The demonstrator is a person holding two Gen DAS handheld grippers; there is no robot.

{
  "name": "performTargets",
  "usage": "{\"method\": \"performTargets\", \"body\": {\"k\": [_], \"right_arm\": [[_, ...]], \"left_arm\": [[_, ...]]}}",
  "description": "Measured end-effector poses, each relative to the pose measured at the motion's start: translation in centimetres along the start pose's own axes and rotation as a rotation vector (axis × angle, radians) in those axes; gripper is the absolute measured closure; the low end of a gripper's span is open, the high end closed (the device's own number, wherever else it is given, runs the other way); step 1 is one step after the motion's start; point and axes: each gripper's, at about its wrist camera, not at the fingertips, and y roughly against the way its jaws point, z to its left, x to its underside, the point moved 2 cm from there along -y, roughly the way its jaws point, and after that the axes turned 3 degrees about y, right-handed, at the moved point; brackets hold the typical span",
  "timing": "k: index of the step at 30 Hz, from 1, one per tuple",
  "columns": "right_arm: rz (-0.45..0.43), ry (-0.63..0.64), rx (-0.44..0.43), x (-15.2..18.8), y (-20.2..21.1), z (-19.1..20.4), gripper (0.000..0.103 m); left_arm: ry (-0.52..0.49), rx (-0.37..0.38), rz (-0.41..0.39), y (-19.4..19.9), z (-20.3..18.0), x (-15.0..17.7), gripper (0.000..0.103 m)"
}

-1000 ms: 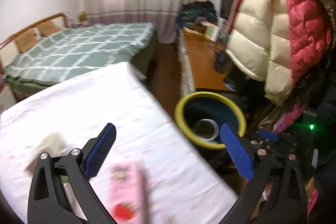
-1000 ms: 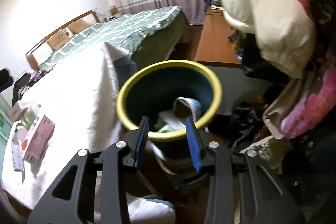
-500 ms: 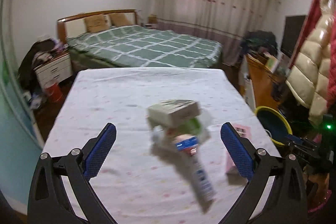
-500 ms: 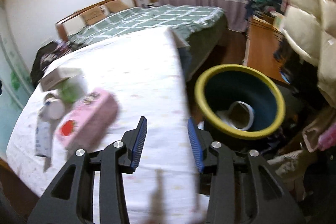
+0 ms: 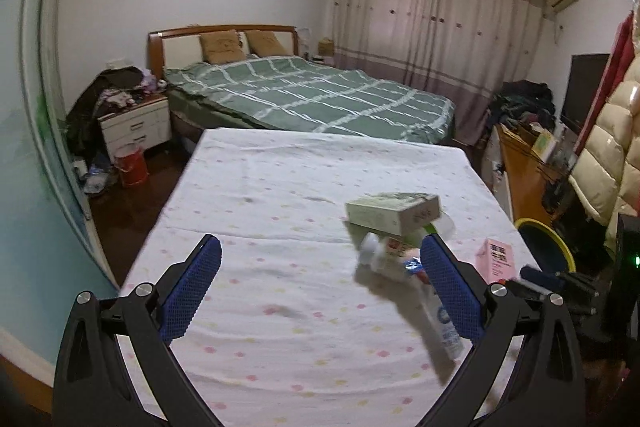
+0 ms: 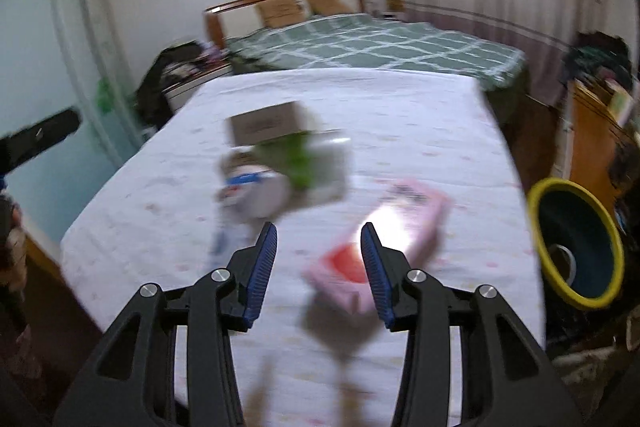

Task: Collect trash
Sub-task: 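Grasp the blue-and-white toothpaste tube with the right tool, then carry the toothpaste tube into the bin and open the right tool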

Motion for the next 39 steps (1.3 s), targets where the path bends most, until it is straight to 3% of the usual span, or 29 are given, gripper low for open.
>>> {"method": "performTargets", "body": {"k": [6, 14, 15, 19, 20, 30, 39], "right_arm": [[0.053, 0.069, -0.070, -0.2, -2.7, 4.0, 0.061], [0.134, 0.074, -0.096, -0.3, -6.0, 5.7, 0.062], [0.141, 0.072, -0.094, -0.3, -6.3, 5.6, 0.063], [0.166, 0.068, -0.094, 0.1, -6.9, 5.5, 0.086], [0.167, 0.063, -0.102, 0.1, -6.9, 5.4, 0.086], [0.087, 0.021, -0.159, -0.7, -3.3, 3.7, 0.087], [-0.006, -0.083, -0.032, -1.7, 0.6, -3.4, 0.087]], "left_arm": [[0.033, -0.037, -0.014, 0.8, 2.0, -0.2, 0.005], [0.030, -0.032, 0.004, 0.3, 2.0, 0.1, 0.005], [0.029, -0.029, 0.006, 0.3, 1.9, 0.1, 0.005], [0.017, -0.019, 0.024, -0.5, 1.3, 0.4, 0.005], [0.015, -0.017, 0.029, -0.6, 1.2, 0.5, 0.005], [-0.009, 0.003, 0.057, -2.0, -0.4, 1.2, 0.005], [-0.040, 0.023, 0.084, -3.4, -2.3, 1.6, 0.005]]}}
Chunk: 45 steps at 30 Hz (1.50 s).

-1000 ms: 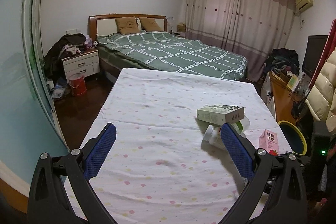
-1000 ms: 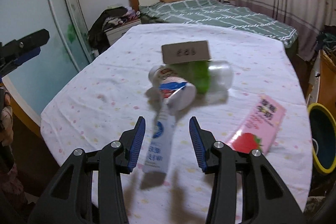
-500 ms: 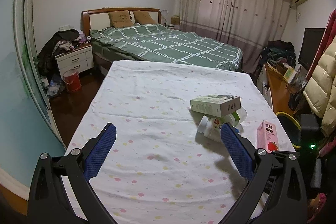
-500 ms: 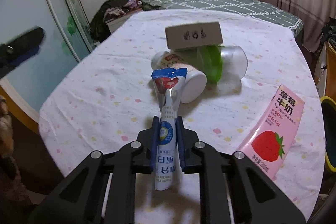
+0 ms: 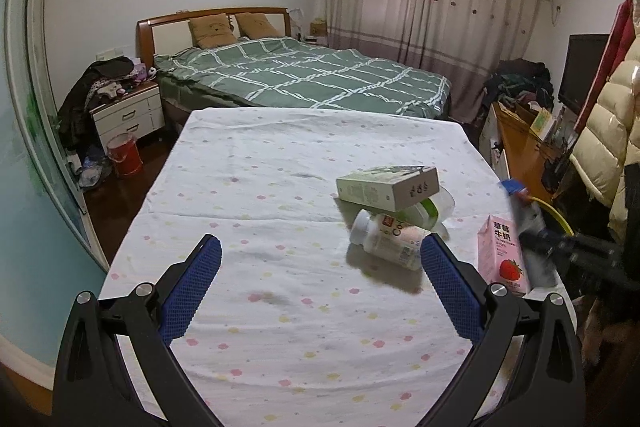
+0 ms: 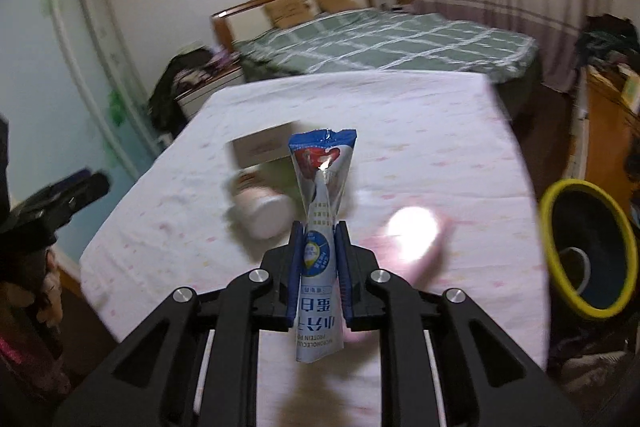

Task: Collect trash
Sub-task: 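Carry the toothpaste tube into the bin and open the right tool, then grasp the white supplement bottle with the left tool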

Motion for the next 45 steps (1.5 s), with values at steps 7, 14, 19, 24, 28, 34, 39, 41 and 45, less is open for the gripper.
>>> {"method": "performTargets", "body": {"k": [7, 14, 19, 24, 28, 34, 39, 41, 45], "right_arm": [[-0.025, -0.126, 0.130, 0.3, 1.7, -8.2, 0.087], [-0.025, -0.227, 0.291, 0.7, 2.6, -16.6, 0.087], [0.008, -0.271, 0.370, 1.1, 1.5, -21.3, 0.087], [0.057, -0.328, 0.403, 2.0, -0.4, -25.6, 0.087], [0.077, -0.356, 0.427, 2.6, -1.4, -27.3, 0.086], [0.087, -0.385, 0.451, 3.1, -1.8, -28.8, 0.064], [0.084, -0.378, 0.455, 3.3, -1.6, -28.8, 0.063], [0.082, -0.375, 0.454, 3.2, -1.5, -28.6, 0.063], [0.071, -0.371, 0.445, 3.1, -1.3, -28.0, 0.062]], "left_arm": [[-0.037, 0.022, 0.025, -1.3, -2.3, 0.0, 0.005], [-0.074, 0.049, 0.052, -3.0, -4.7, 0.1, 0.005], [-0.101, 0.061, 0.067, -3.8, -6.1, 0.2, 0.005], [-0.119, 0.062, 0.076, -4.3, -7.0, 0.1, 0.005], [-0.124, 0.060, 0.084, -4.5, -7.3, 0.1, 0.005], [-0.136, 0.070, 0.099, -5.3, -7.8, 0.1, 0.005], [-0.139, 0.083, 0.112, -5.9, -8.1, 0.2, 0.005], [-0.140, 0.090, 0.119, -6.2, -8.1, 0.2, 0.005], [-0.154, 0.106, 0.136, -7.0, -8.1, 0.4, 0.005]]}}
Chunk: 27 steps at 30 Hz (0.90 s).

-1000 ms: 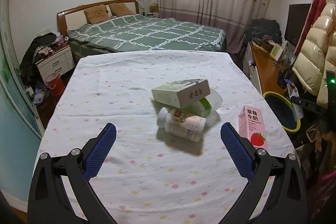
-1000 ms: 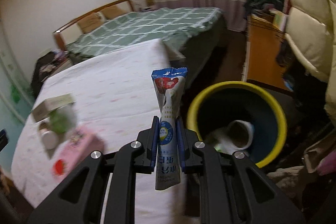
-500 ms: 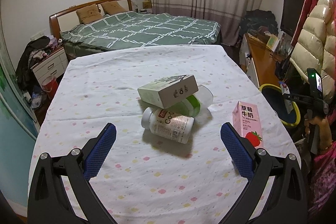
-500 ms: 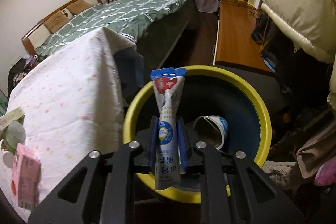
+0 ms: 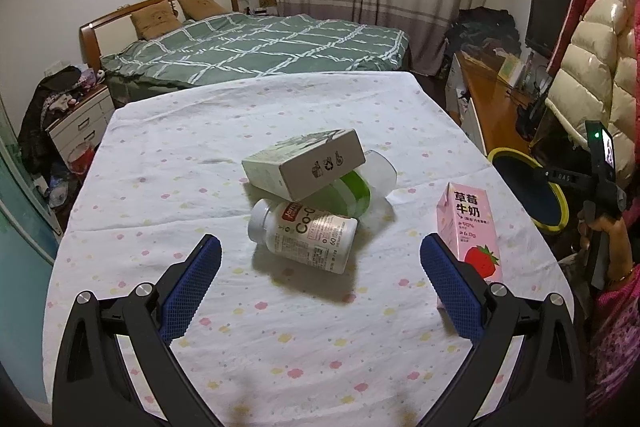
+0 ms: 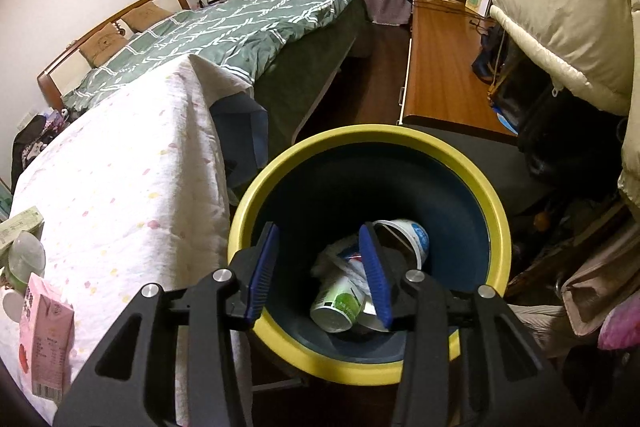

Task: Collect trash
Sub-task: 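Grasp the white supplement bottle with the left tool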

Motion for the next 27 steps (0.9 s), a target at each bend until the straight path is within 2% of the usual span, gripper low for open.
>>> {"method": "performTargets", "body": {"k": [8, 17, 27], "right_arm": [[-0.007, 0.013, -0.017, 0.1, 0.9, 1.0, 0.062], [0.003, 0.024, -0.021, 0.1, 0.9, 1.8, 0.061], [0.016, 0.036, -0.029, 0.2, 0.4, 2.2, 0.061]], "left_arm": [[-0.071, 0.044, 0.056, -3.5, 0.3, -0.5, 0.005], [-0.138, 0.145, 0.137, -8.3, 1.3, -1.1, 0.005], [-0.272, 0.137, 0.110, -8.8, 1.9, -1.7, 0.005]]}}
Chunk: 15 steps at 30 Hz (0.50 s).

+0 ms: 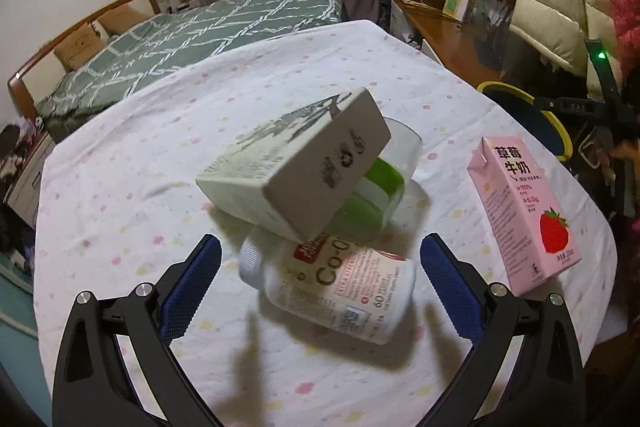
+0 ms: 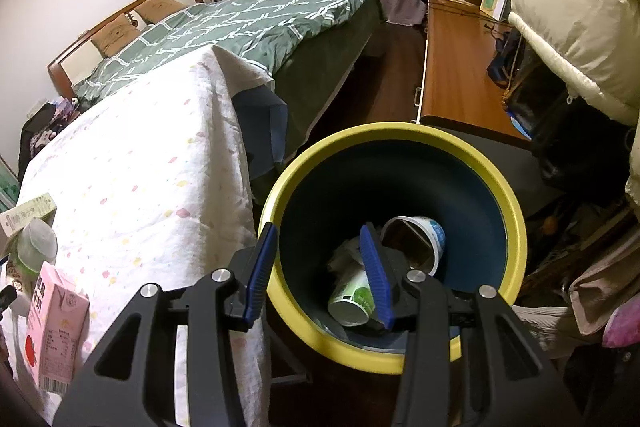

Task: Collect trash
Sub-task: 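Grasp the white supplement bottle with the left tool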

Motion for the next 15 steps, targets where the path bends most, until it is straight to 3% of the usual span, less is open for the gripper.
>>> {"method": "performTargets", "body": {"k": [7, 11, 15], "right_arm": [[0.002, 0.007, -0.012, 0.0, -0.1, 0.3, 0.061], [-0.001, 0.010, -0.012, 0.1, 0.3, 0.3, 0.058], [0.003, 0.003, -0.012, 0.2, 0.3, 0.0, 0.057]], "left_arm": [[-0.108, 0.108, 0.030, -0.9, 0.4, -0.1, 0.005], [-0.142, 0.133, 0.054, -1.7, 1.1, -0.6, 0.005], [-0.148, 0.227, 0.094, -2.4, 1.4, -0.6, 0.005]]}}
